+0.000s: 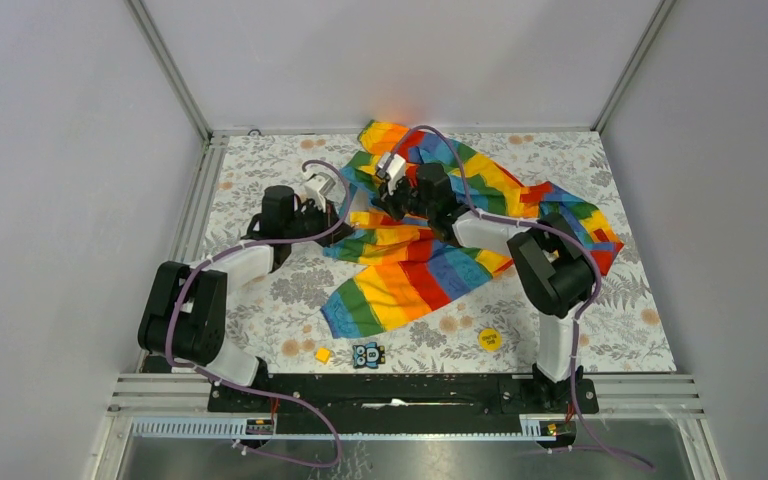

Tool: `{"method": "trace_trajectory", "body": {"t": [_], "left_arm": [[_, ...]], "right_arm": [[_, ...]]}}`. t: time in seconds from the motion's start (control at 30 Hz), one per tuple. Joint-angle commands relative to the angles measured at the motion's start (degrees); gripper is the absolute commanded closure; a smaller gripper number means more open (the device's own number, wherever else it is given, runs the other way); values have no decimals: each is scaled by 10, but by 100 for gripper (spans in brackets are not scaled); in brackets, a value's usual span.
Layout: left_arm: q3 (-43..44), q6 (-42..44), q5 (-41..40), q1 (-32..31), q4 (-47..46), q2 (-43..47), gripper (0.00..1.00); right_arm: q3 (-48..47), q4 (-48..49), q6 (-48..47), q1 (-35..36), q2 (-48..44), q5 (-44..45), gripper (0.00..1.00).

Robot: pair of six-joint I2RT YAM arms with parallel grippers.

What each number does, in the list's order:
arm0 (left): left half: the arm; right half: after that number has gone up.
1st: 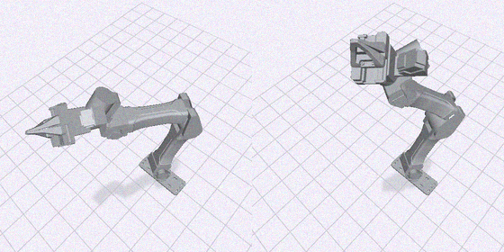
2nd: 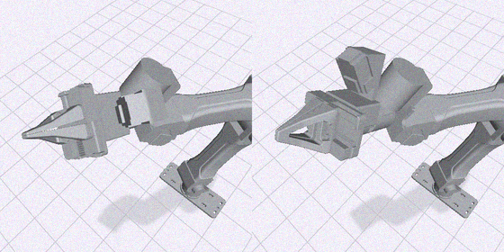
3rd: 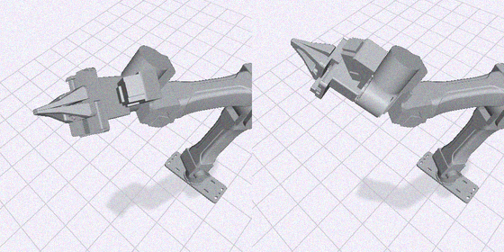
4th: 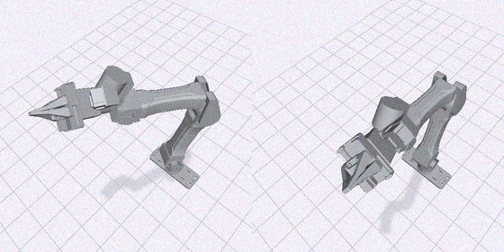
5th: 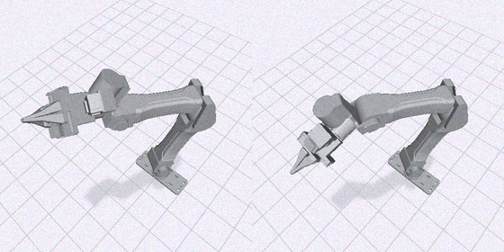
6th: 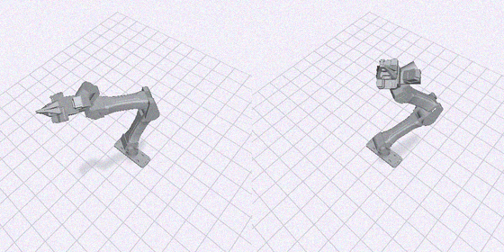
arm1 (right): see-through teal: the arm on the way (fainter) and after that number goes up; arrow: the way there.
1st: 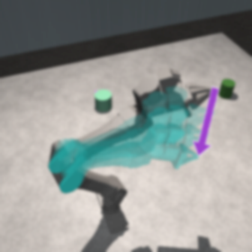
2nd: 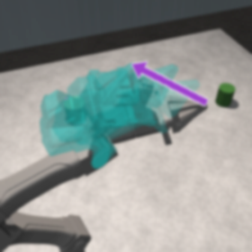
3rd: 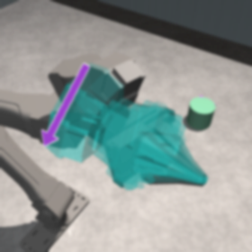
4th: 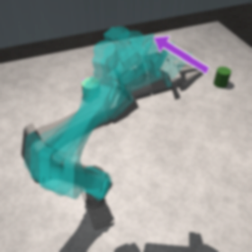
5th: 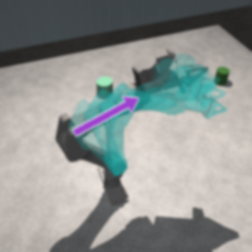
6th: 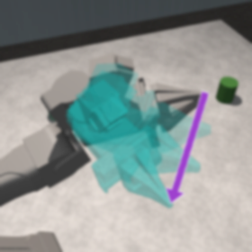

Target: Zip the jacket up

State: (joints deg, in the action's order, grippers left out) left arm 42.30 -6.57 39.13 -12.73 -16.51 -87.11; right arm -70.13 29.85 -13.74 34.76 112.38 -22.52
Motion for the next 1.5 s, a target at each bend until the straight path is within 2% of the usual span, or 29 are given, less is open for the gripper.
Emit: {"method": "trace_trajectory", "body": {"t": [0.0,0.4,0.77,1.13,1.47], "left_arm": [[17,33,32,-2,-12,17,100],[35,42,19,-2,17,13,100],[48,41,38,-2,31,-2,100],[60,39,72,-2,43,-26,100],[63,33,80,-1,41,-30,100]], "right_arm": [[16,81,-40,12,-45,-12,100],[29,70,-148,59,-50,85,100],[71,91,-269,72,-58,57,100],[92,140,-257,72,-67,55,100],[91,125,-260,72,-66,35,100]]}}
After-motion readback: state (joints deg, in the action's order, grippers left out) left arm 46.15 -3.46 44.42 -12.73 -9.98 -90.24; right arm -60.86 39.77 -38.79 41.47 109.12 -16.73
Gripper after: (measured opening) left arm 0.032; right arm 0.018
